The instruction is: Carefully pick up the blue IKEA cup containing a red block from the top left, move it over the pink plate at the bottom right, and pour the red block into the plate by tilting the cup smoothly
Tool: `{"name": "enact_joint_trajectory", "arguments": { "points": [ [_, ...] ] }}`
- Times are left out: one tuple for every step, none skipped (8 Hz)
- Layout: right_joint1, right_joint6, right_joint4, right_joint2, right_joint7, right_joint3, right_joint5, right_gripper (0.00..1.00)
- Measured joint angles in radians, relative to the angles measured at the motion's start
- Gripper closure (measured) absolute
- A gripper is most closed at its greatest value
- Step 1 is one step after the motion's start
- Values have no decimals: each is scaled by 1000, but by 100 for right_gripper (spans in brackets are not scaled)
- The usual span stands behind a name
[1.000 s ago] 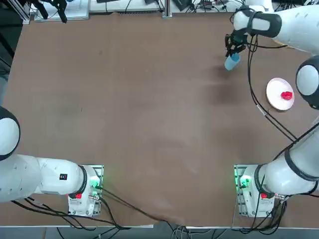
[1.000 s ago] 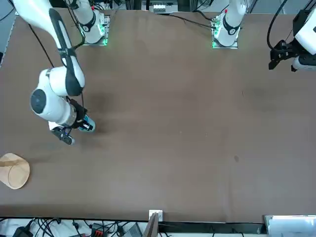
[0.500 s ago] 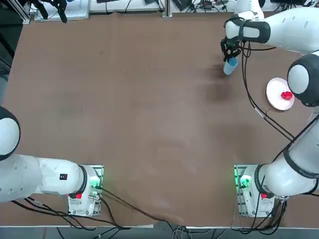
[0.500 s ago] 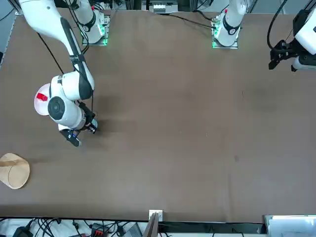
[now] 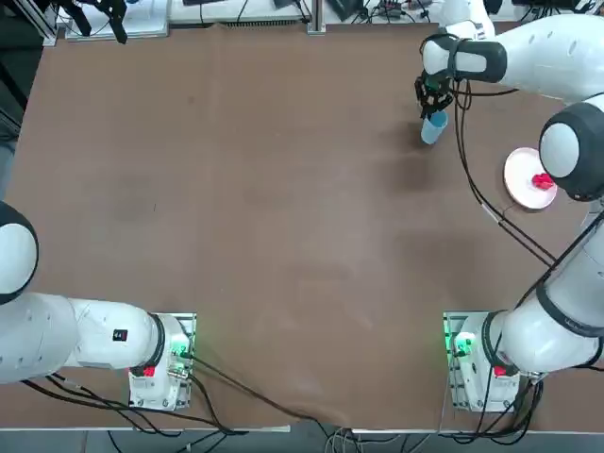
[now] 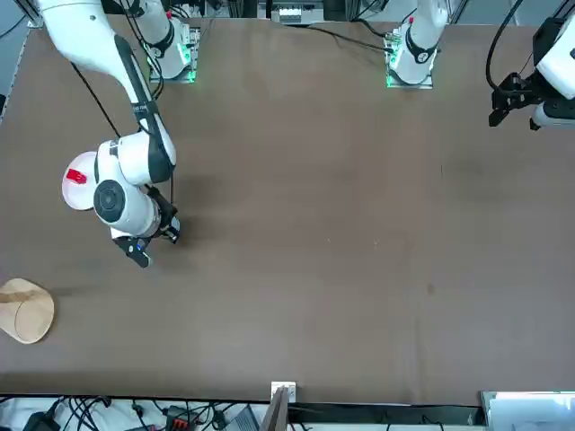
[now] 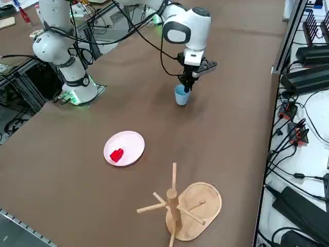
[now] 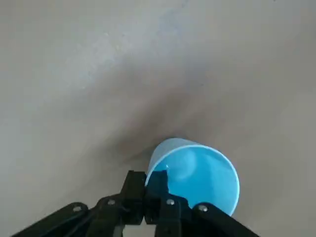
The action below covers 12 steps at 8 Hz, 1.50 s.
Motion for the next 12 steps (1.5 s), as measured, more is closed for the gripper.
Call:
{"name": "enact_joint_trajectory", "arguments": {
  "points": [
    [6,0,10,15,14,0,-5,98],
    [11,-14,24,23,30,0,-23,98],
    [15,-22,34,30,41,0,-33,98],
    [17,-27,41,34,47,0,-38,96],
    [17,-27,48,40,47,-2,-41,92],
    [17,-28,53,44,47,-3,-43,85],
    [17,-29,57,47,47,-5,-45,70],
    [17,-30,59,47,47,-6,-47,65],
    [17,-31,61,47,47,-6,-49,63],
    [17,-33,63,47,47,-6,-51,63],
    [17,-36,65,47,47,-6,-51,60],
    [17,-38,68,47,47,-7,-52,58]
  ]
}}
